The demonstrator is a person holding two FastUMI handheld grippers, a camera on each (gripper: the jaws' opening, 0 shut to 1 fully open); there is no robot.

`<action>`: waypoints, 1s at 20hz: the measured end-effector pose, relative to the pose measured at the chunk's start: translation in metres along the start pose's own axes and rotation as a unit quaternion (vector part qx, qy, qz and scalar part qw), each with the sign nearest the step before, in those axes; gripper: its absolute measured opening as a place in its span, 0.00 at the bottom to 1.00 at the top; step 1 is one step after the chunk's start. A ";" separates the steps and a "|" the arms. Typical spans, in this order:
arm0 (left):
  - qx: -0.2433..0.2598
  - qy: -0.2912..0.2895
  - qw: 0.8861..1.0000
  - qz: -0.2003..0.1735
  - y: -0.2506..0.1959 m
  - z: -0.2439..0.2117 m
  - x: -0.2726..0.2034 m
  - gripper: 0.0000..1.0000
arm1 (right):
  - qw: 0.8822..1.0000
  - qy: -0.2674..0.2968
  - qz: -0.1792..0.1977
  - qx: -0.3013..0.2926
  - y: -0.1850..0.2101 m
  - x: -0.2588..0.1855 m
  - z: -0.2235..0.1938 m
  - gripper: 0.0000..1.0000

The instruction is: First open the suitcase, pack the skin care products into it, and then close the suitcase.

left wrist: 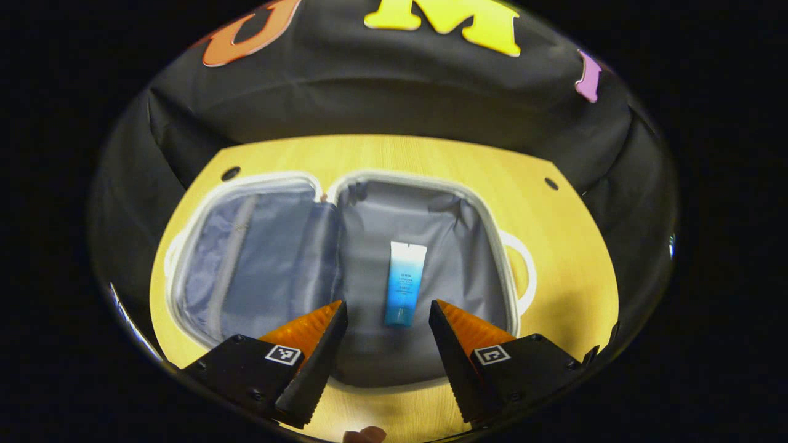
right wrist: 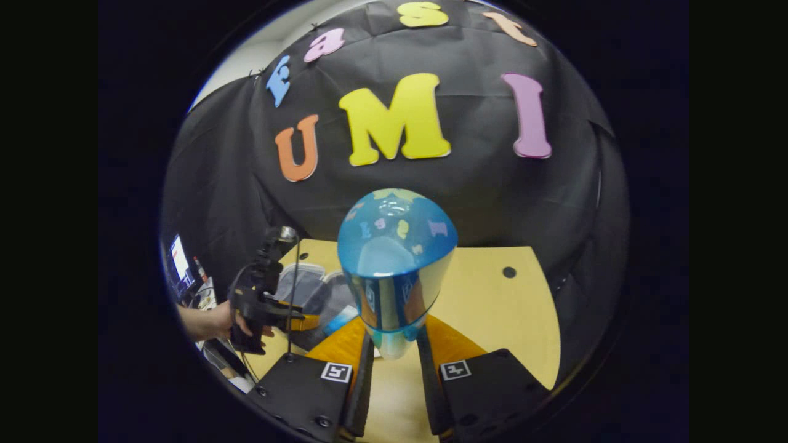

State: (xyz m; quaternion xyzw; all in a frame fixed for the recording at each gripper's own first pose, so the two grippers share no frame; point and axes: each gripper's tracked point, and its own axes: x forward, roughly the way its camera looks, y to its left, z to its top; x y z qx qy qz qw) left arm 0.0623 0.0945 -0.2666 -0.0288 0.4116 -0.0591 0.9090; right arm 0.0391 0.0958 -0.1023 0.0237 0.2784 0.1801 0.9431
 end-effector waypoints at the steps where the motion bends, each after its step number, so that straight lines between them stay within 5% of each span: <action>1: -0.009 -0.029 1.000 -0.006 0.001 0.003 -0.019 0.86 | 1.000 0.010 0.014 -0.005 0.015 0.020 0.002 0.35; 5: -0.067 -0.096 0.993 -0.008 0.027 -0.024 -0.079 0.86 | 0.995 0.081 0.053 0.000 0.073 0.099 -0.035 0.35; 10: -0.160 -0.102 0.982 0.002 0.063 -0.081 -0.124 0.89 | 0.979 0.198 0.057 0.003 0.112 0.187 -0.113 0.36; 20: -0.188 -0.121 0.974 0.027 0.122 -0.098 -0.153 0.89 | 0.936 0.332 -0.042 0.109 0.099 0.232 -0.186 0.35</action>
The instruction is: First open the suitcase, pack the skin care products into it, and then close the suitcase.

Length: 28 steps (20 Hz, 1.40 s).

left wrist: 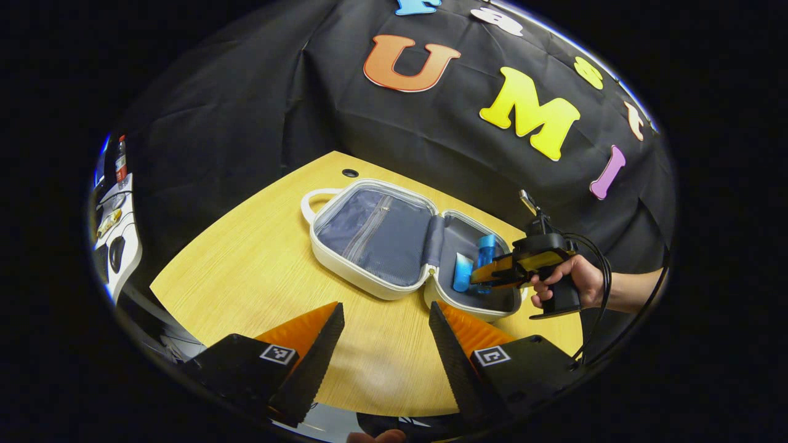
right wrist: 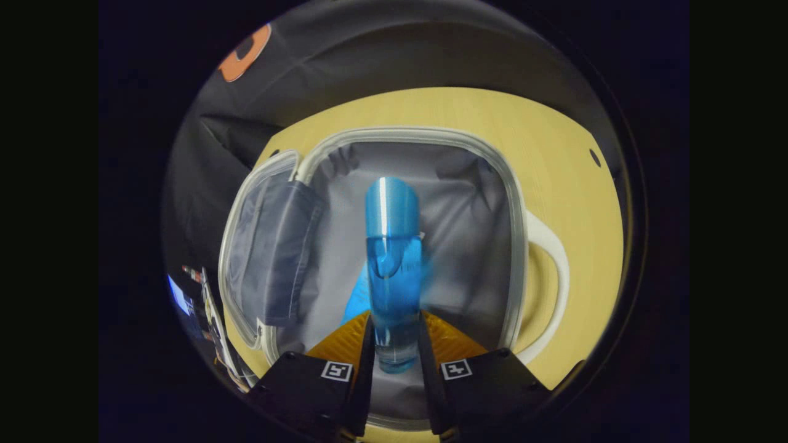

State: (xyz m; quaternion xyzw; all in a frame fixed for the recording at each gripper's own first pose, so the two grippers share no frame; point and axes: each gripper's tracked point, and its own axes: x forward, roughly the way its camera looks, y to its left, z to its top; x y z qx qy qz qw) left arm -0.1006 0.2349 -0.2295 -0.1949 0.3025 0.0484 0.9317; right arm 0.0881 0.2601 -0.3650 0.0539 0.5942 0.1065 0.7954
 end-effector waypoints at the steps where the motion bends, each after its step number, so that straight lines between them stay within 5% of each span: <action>1: -0.007 -0.004 1.000 -0.002 0.000 0.003 0.001 0.90 | 1.000 -0.001 -0.006 -0.001 -0.002 0.003 0.001 0.35; 11: -0.020 -0.001 1.000 0.000 0.015 0.009 0.007 0.89 | 0.998 0.015 -0.060 -0.007 -0.009 0.008 -0.010 0.36; 16: -0.008 -0.009 1.000 0.013 0.035 0.021 0.019 0.89 | 0.998 -0.001 -0.058 -0.017 -0.010 -0.008 -0.010 0.46; 18: -0.009 -0.021 1.000 0.009 0.045 0.031 0.027 0.90 | 0.998 -0.025 -0.053 -0.034 -0.008 -0.028 -0.007 0.62; 21: -0.003 -0.117 0.993 -0.022 0.051 0.076 0.035 0.89 | 0.994 -0.076 -0.019 -0.070 0.005 -0.065 -0.006 0.68; 24: 0.015 -0.177 0.984 -0.012 0.070 0.115 0.040 0.90 | 0.974 -0.169 0.001 -0.150 0.010 -0.116 0.001 0.70; 28: -0.016 -0.147 0.989 -0.013 0.104 0.112 0.087 0.90 | 0.932 -0.280 0.038 -0.229 0.030 -0.196 -0.009 0.67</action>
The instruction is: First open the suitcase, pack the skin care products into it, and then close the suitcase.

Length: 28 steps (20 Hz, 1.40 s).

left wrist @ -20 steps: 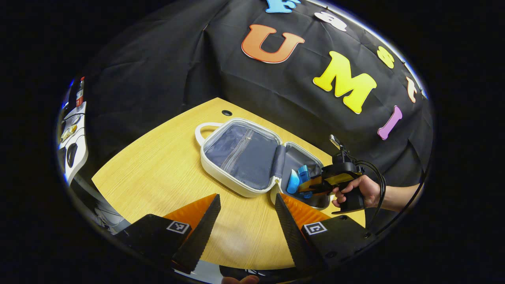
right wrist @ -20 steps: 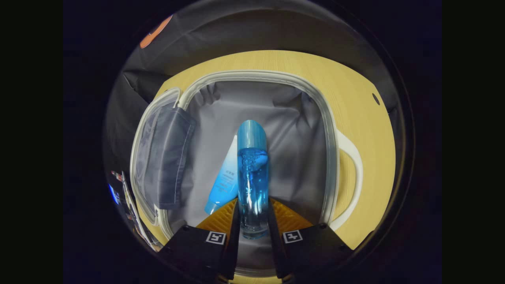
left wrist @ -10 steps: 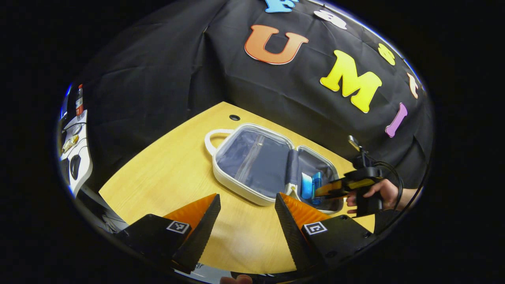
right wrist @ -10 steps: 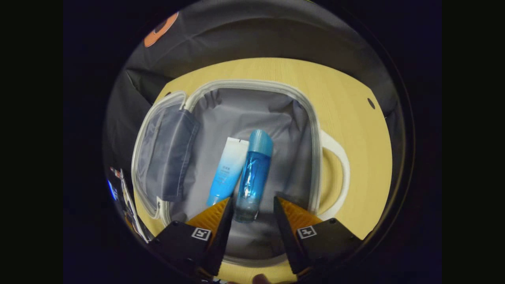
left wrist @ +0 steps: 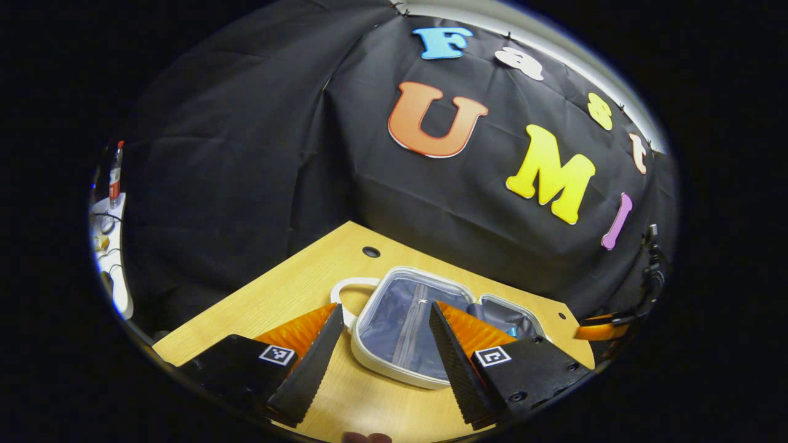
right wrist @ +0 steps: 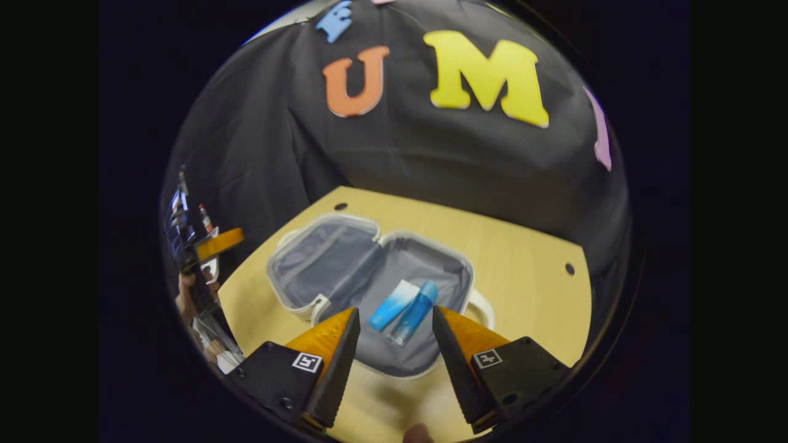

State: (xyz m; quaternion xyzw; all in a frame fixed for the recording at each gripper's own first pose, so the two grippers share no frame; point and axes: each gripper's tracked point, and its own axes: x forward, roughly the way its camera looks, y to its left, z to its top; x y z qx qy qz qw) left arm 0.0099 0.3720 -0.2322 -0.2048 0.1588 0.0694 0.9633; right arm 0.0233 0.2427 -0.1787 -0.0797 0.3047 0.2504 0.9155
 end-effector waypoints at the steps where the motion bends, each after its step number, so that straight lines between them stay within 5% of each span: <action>1: -0.016 0.007 1.000 -0.001 0.012 -0.005 0.013 0.90 | 1.000 -0.019 -0.004 -0.018 -0.001 -0.017 0.007 0.67; 4: -0.097 0.011 0.995 -0.016 0.034 -0.013 0.043 0.90 | 0.996 -0.081 -0.007 -0.038 -0.002 -0.069 0.030 0.72; 10: -0.214 0.063 0.974 -0.030 0.062 -0.038 0.098 0.90 | 0.998 -0.060 -0.027 0.022 -0.022 -0.107 0.017 0.72; 15: -0.268 0.090 0.958 -0.039 0.060 -0.052 0.130 0.74 | 0.997 -0.053 -0.053 0.027 -0.035 -0.115 0.011 0.72; 16: -0.269 0.098 0.958 -0.031 0.061 -0.055 0.136 0.83 | 0.997 -0.051 -0.056 0.027 -0.037 -0.117 0.010 0.72; 17: -0.268 0.099 0.958 -0.022 0.064 -0.056 0.142 0.50 | 0.996 -0.050 -0.061 0.029 -0.039 -0.118 0.008 0.72; 18: -0.268 0.100 0.958 -0.013 0.066 -0.057 0.147 0.42 | 0.996 -0.049 -0.066 0.034 -0.041 -0.119 0.007 0.72; 19: -0.273 0.102 0.957 -0.013 0.064 -0.056 0.152 0.23 | 0.996 -0.047 -0.068 0.038 -0.043 -0.123 0.008 0.72; 20: -0.279 0.103 0.955 -0.012 0.062 -0.053 0.153 0.30 | 0.995 -0.048 -0.073 0.043 -0.047 -0.125 0.007 0.72; 21: -0.286 0.103 0.953 -0.012 0.062 -0.051 0.155 0.17 | 0.995 -0.050 -0.078 0.047 -0.051 -0.125 0.007 0.72; 23: -0.287 0.096 0.953 -0.017 0.057 -0.044 0.152 0.14 | 0.992 -0.064 -0.097 0.050 -0.061 -0.131 0.009 0.72; 28: -0.228 0.046 0.973 -0.011 0.031 0.008 0.126 0.10 | 0.981 -0.096 -0.155 0.068 -0.093 -0.141 0.015 0.72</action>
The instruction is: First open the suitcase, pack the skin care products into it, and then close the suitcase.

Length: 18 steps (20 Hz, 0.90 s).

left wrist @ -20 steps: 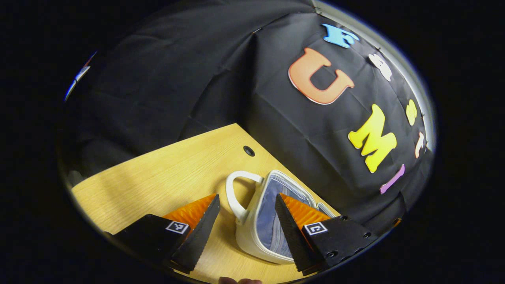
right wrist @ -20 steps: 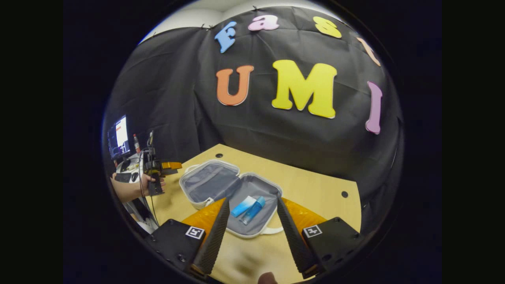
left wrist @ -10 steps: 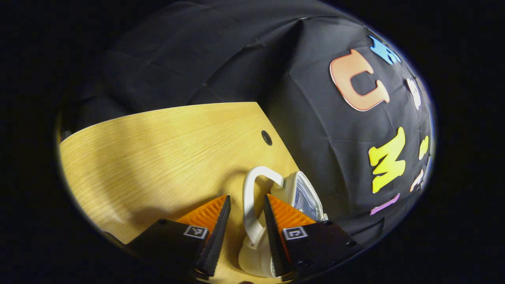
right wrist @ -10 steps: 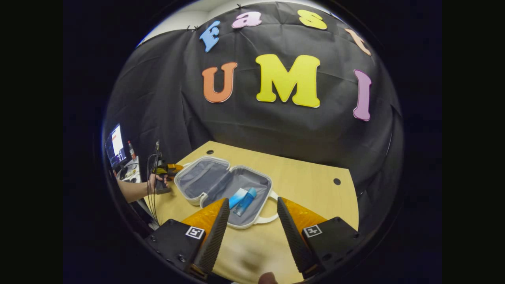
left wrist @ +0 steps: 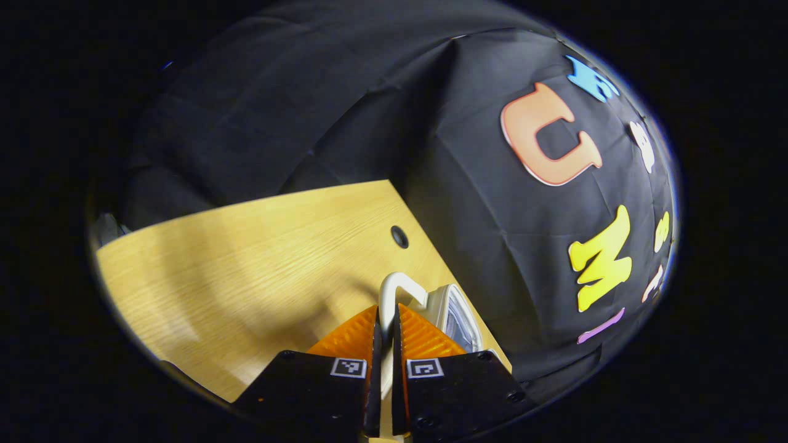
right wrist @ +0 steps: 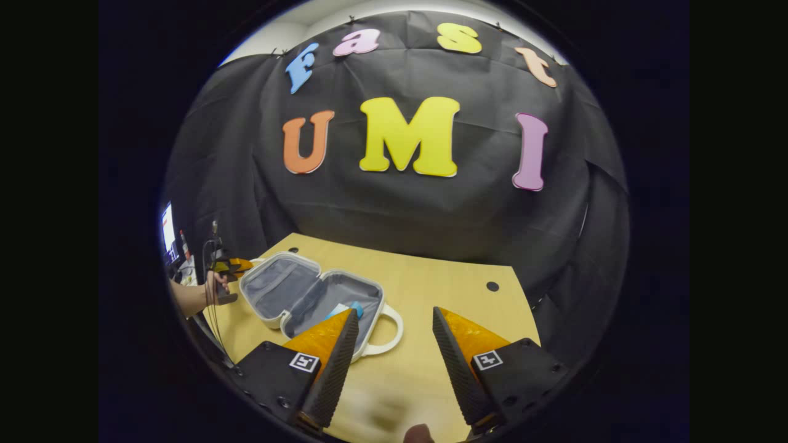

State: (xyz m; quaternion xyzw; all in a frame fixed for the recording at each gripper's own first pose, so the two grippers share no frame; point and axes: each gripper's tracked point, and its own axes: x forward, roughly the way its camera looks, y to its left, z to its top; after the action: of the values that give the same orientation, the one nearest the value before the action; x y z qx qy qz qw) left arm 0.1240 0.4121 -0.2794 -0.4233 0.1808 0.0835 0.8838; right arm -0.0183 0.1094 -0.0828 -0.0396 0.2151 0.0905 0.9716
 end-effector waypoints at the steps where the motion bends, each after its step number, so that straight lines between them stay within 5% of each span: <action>1: 0.030 -0.011 0.999 -0.003 -0.018 0.007 -0.009 0.19 | 1.000 -0.003 -0.001 0.010 -0.002 0.000 0.000 0.72; 2: 0.063 -0.022 0.998 -0.007 -0.036 0.014 -0.017 0.10 | 1.000 -0.006 -0.001 0.016 -0.003 -0.002 0.000 0.71; 7: 0.229 -0.071 0.970 -0.034 -0.161 0.012 -0.057 0.10 | 0.999 -0.041 -0.013 0.006 -0.027 -0.015 0.012 0.72; 11: 0.374 -0.095 0.920 -0.065 -0.251 -0.027 -0.079 0.10 | 0.998 -0.059 -0.033 0.007 -0.055 -0.032 0.016 0.72; 18: 0.510 -0.104 0.850 -0.083 -0.334 -0.142 -0.082 0.10 | 0.994 -0.071 -0.076 0.035 -0.111 -0.052 0.013 0.72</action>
State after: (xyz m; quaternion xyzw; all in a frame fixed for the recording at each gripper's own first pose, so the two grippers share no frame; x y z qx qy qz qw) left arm 0.1138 0.0920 -0.0892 0.0843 0.0686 -0.0508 0.9928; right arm -0.0384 -0.0059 -0.0447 -0.0150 0.1447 0.0115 0.9893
